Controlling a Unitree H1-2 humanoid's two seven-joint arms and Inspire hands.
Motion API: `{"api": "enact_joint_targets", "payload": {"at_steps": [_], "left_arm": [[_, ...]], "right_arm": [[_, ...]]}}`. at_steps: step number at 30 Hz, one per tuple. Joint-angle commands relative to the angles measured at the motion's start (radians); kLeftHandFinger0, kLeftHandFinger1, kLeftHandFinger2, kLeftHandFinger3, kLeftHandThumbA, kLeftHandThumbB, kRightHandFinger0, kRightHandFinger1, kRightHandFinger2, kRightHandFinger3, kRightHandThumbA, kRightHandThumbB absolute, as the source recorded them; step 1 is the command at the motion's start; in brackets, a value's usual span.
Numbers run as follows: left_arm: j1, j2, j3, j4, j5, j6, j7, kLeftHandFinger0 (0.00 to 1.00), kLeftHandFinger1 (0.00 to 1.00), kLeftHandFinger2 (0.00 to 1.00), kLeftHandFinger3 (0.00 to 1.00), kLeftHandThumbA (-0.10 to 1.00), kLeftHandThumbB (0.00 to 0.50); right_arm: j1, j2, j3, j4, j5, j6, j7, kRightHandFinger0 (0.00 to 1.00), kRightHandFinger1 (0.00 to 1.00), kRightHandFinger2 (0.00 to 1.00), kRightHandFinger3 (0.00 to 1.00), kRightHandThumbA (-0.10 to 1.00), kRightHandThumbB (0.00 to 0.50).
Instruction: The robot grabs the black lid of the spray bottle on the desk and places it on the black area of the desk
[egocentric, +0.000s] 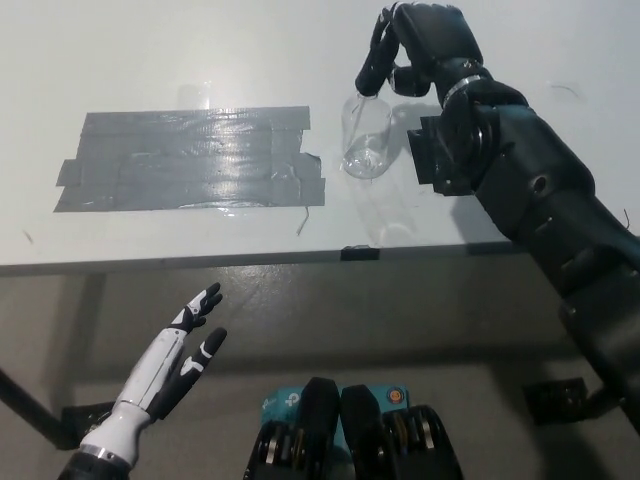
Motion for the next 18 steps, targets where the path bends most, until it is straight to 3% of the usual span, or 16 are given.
{"api": "enact_joint_targets", "payload": {"at_steps": [1,2,3,5,6,8,11,18], "left_arm": [[-0.016,0.020,-0.001,-0.014,0.004,-0.009,-0.013,1.00,1.00,1.00,1.00,1.00,0.056],[-0.016,0.022,0.000,-0.013,0.004,-0.011,-0.012,1.00,1.00,1.00,1.00,1.00,0.050],[-0.017,0.023,-0.002,-0.015,0.007,-0.004,-0.014,1.00,1.00,1.00,1.00,1.00,0.056],[-0.018,0.025,-0.003,-0.015,0.008,-0.007,-0.015,1.00,1.00,1.00,1.00,1.00,0.043],[-0.018,0.025,-0.003,-0.014,0.009,-0.009,-0.014,1.00,1.00,1.00,1.00,1.00,0.040],[-0.019,0.026,-0.004,-0.014,0.006,-0.007,-0.016,1.00,1.00,1.00,1.00,1.00,0.034],[-0.017,0.024,-0.005,-0.017,0.007,-0.004,-0.015,1.00,1.00,1.00,1.00,1.00,0.037],[-0.020,0.025,-0.003,-0.010,0.008,-0.012,-0.011,1.00,1.00,1.00,1.00,1.00,0.021]], "right_arm": [[-0.107,-0.023,-0.059,-0.053,0.084,-0.069,-0.025,0.02,0.29,0.49,0.43,0.65,0.036],[-0.110,-0.021,-0.069,-0.053,0.091,-0.070,-0.021,0.04,0.34,0.55,0.48,0.75,0.026],[-0.113,-0.025,-0.095,-0.065,0.114,-0.072,-0.010,0.09,0.37,0.56,0.47,0.76,0.016],[-0.117,-0.028,-0.119,-0.071,0.130,-0.073,0.004,0.11,0.39,0.57,0.37,0.80,0.006],[-0.118,-0.029,-0.125,-0.074,0.134,-0.073,0.007,0.07,0.38,0.60,0.36,0.90,0.001],[-0.118,-0.038,-0.149,-0.087,0.153,-0.087,0.011,0.11,0.41,0.64,0.39,0.85,0.003],[-0.118,-0.046,-0.169,-0.100,0.168,-0.090,0.017,0.11,0.42,0.69,0.64,0.88,0.000],[-0.127,-0.062,-0.228,-0.104,0.229,-0.082,0.029,0.08,0.36,0.62,0.63,0.88,0.000]]}}
